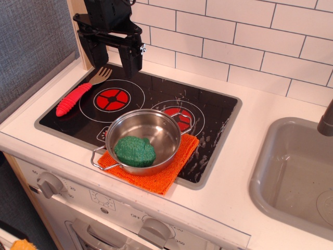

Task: Move the broccoli to the right of the fork.

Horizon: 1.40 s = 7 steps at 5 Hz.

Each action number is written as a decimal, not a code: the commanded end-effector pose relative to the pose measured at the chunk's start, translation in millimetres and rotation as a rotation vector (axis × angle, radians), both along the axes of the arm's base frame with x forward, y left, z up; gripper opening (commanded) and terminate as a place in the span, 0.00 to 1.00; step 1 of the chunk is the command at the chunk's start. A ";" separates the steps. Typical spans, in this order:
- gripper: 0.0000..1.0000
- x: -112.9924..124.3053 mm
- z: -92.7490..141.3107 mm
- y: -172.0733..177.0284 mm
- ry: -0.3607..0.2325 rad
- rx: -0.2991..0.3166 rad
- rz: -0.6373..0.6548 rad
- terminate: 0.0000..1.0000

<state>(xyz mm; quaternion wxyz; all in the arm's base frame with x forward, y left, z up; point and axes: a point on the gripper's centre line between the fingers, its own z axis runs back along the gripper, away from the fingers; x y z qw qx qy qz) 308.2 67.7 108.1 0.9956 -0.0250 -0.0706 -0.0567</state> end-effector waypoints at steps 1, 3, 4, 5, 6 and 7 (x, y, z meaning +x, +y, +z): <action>1.00 0.0 0.0 0.0 0.000 0.000 0.000 0.00; 1.00 -46.7 1.9 -33.4 0.002 0.039 -0.081 0.00; 1.00 -65.1 -9.8 -56.0 0.022 0.039 -0.130 0.00; 1.00 -62.8 -32.5 -62.6 0.078 0.058 -0.132 0.00; 1.00 -52.8 -44.3 -52.2 0.089 0.074 -0.093 0.00; 1.00 -49.3 -52.7 -50.0 0.107 0.094 -0.096 0.00</action>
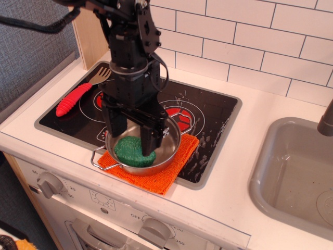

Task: Move the broccoli to the right of the fork.

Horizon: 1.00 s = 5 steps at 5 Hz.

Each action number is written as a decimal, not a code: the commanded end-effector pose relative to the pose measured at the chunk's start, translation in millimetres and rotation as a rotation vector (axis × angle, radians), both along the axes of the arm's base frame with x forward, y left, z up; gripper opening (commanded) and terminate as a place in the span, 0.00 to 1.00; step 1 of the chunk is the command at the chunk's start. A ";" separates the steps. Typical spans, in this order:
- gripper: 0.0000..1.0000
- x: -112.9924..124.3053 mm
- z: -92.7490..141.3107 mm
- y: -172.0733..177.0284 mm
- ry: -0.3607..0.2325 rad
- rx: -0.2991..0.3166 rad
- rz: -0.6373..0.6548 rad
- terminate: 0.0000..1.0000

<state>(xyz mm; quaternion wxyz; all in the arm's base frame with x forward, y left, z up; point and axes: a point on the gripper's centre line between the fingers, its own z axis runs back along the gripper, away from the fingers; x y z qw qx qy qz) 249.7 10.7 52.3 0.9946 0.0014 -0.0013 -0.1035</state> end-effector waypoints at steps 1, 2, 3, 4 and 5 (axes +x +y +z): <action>1.00 2.1 -5.9 1.9 -0.003 0.040 -0.016 0.00; 1.00 0.7 -11.2 0.7 0.012 0.039 -0.016 0.00; 1.00 0.9 -15.8 2.8 0.019 0.035 -0.007 0.00; 0.00 2.7 -17.3 5.3 0.013 0.040 0.016 0.00; 0.00 9.3 -13.5 9.2 -0.005 0.020 0.027 0.00</action>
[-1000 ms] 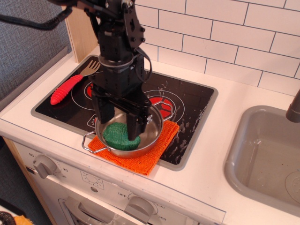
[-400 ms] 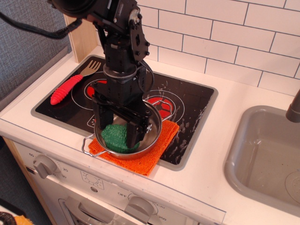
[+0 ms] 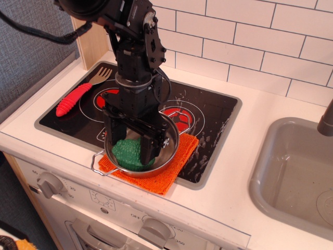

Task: Move the broccoli to the right of the fork.

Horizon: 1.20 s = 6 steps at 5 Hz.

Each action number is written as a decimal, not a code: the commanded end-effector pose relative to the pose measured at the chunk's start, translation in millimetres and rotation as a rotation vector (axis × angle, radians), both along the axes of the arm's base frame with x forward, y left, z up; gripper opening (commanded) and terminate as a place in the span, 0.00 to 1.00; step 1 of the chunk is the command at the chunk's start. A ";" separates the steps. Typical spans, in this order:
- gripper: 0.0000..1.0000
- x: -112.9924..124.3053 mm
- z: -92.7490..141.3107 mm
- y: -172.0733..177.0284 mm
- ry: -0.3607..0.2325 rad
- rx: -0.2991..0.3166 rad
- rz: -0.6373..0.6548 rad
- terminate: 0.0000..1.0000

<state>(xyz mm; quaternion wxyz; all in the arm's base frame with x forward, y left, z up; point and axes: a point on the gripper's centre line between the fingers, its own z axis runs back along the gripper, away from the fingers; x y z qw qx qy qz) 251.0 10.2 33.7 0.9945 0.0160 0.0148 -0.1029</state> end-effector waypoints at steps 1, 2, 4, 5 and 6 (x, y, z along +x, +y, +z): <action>0.00 27.1 27.8 15.5 -0.102 -0.042 0.048 0.00; 0.00 46.2 67.5 15.3 -0.199 -0.065 0.048 0.00; 0.00 59.4 105.7 55.5 -0.240 -0.078 0.129 0.00; 0.00 65.7 90.4 92.2 -0.206 -0.070 0.203 0.00; 0.00 71.1 75.1 105.2 -0.180 -0.061 0.220 0.00</action>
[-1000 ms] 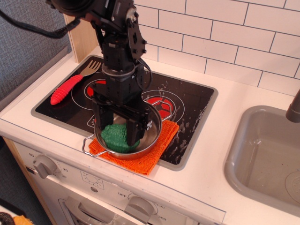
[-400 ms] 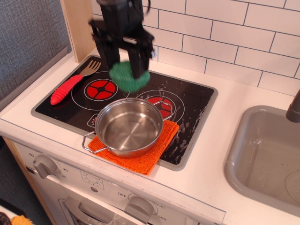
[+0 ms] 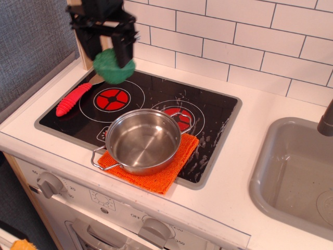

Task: Move the broccoli to the right of the fork.

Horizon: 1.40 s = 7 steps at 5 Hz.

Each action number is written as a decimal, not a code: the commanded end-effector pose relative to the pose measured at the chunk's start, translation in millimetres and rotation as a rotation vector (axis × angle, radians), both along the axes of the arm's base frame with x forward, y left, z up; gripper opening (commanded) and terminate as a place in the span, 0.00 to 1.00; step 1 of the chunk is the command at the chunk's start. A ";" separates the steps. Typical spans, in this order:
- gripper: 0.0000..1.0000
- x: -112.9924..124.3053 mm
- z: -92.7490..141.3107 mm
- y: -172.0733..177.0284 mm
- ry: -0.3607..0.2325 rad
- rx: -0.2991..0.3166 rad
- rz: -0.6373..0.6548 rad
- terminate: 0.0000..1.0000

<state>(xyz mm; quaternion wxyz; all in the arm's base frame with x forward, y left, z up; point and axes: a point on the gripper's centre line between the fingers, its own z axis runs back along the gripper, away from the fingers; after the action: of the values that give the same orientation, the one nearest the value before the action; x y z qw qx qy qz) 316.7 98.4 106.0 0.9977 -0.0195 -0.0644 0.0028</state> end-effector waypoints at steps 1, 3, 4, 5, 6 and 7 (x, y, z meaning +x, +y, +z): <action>0.00 14.5 -9.5 19.2 -0.001 0.042 0.009 0.00; 0.00 45.8 -26.5 30.2 0.016 0.067 0.033 0.00; 0.00 51.5 -37.1 38.6 0.032 0.075 0.056 0.00; 0.00 55.3 -52.2 36.1 0.061 0.061 0.042 0.00; 0.00 57.6 -53.2 31.7 0.059 0.054 0.027 0.00; 1.00 57.1 -52.7 31.1 0.063 0.052 0.023 0.00</action>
<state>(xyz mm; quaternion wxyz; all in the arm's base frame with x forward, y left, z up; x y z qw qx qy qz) 372.0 127.2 36.7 0.9998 -0.0001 -0.0129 0.0174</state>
